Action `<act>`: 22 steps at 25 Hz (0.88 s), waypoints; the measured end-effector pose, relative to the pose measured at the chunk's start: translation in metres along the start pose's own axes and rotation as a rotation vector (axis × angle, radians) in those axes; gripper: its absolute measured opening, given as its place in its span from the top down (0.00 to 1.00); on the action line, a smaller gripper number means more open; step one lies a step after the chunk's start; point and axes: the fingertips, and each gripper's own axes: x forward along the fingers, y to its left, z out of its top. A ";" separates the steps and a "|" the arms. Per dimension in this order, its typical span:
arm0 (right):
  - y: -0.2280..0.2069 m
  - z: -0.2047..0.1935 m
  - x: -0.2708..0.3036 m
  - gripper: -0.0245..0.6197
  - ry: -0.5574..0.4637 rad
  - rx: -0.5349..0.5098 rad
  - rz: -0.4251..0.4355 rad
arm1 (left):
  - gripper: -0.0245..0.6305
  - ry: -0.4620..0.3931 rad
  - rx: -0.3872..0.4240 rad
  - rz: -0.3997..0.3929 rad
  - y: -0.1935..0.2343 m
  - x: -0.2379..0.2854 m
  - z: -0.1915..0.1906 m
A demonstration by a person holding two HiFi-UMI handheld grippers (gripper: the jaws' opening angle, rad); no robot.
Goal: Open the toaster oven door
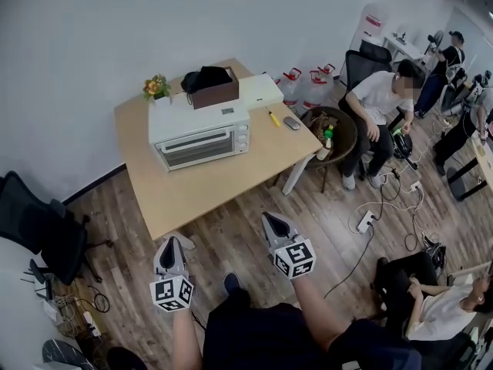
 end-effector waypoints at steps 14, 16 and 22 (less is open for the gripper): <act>-0.008 0.016 0.060 0.95 -0.017 0.000 -0.079 | 0.97 0.004 -0.002 -0.092 0.033 0.068 0.017; -0.009 0.017 0.061 0.95 -0.015 0.005 -0.087 | 0.97 0.010 0.001 -0.107 0.032 0.074 0.019; -0.019 0.014 0.075 0.95 -0.004 0.012 -0.092 | 0.97 0.020 0.002 -0.121 0.029 0.091 0.019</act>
